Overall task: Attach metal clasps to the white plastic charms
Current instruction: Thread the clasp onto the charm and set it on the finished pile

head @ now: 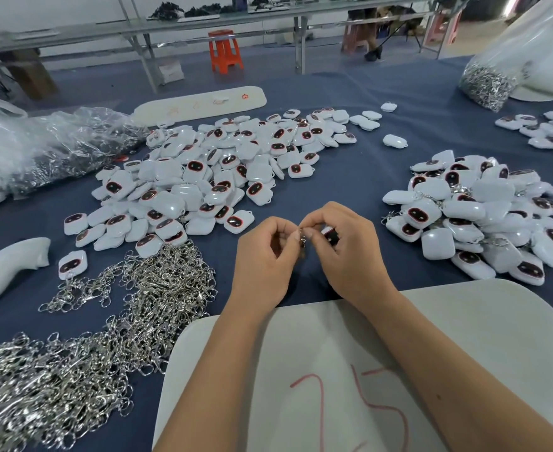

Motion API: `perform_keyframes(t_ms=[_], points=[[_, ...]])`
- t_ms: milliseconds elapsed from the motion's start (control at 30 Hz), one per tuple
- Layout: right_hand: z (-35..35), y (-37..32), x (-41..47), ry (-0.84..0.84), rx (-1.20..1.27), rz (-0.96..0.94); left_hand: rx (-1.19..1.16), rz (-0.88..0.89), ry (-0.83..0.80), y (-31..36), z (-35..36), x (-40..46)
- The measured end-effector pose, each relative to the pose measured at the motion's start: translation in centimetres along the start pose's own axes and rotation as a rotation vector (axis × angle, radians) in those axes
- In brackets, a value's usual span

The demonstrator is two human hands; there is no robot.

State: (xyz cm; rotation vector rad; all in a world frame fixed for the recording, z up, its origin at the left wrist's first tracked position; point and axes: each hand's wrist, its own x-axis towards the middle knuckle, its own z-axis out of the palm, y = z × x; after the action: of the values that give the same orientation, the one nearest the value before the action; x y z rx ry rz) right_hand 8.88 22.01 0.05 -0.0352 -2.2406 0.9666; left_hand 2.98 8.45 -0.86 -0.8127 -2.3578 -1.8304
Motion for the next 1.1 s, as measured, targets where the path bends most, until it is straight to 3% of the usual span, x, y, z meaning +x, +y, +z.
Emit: perform_keyframes(t_ms=[200, 367, 500, 700, 833, 1000, 1100], points=[[0.17, 0.02, -0.07, 0.055, 0.010, 0.006, 0.135, 0.138, 0.054, 0.21, 0.33, -0.05], [-0.24, 0.15, 0.23, -0.120, 0.278, 0.218, 0.170, 0.191, 0.078, 0.21, 0.35, -0.08], [-0.77, 0.28, 0.37, -0.122, 0.355, 0.226, 0.165, 0.209, 0.076, 0.20, 0.40, -0.07], [-0.20, 0.16, -0.06, 0.019, 0.081, 0.050, 0.198, 0.210, 0.064, -0.08, 0.31, -0.04], [-0.17, 0.63, -0.14, 0.028, -0.065, -0.060, 0.208, 0.202, 0.047, -0.31, 0.10, 0.07], [-0.28, 0.93, -0.14, 0.038, -0.114, -0.132, 0.208, 0.205, 0.028, -0.28, 0.21, -0.05], [-0.42, 0.97, -0.02, 0.004, -0.007, -0.077, 0.213, 0.231, 0.052, -0.12, 0.03, -0.01]])
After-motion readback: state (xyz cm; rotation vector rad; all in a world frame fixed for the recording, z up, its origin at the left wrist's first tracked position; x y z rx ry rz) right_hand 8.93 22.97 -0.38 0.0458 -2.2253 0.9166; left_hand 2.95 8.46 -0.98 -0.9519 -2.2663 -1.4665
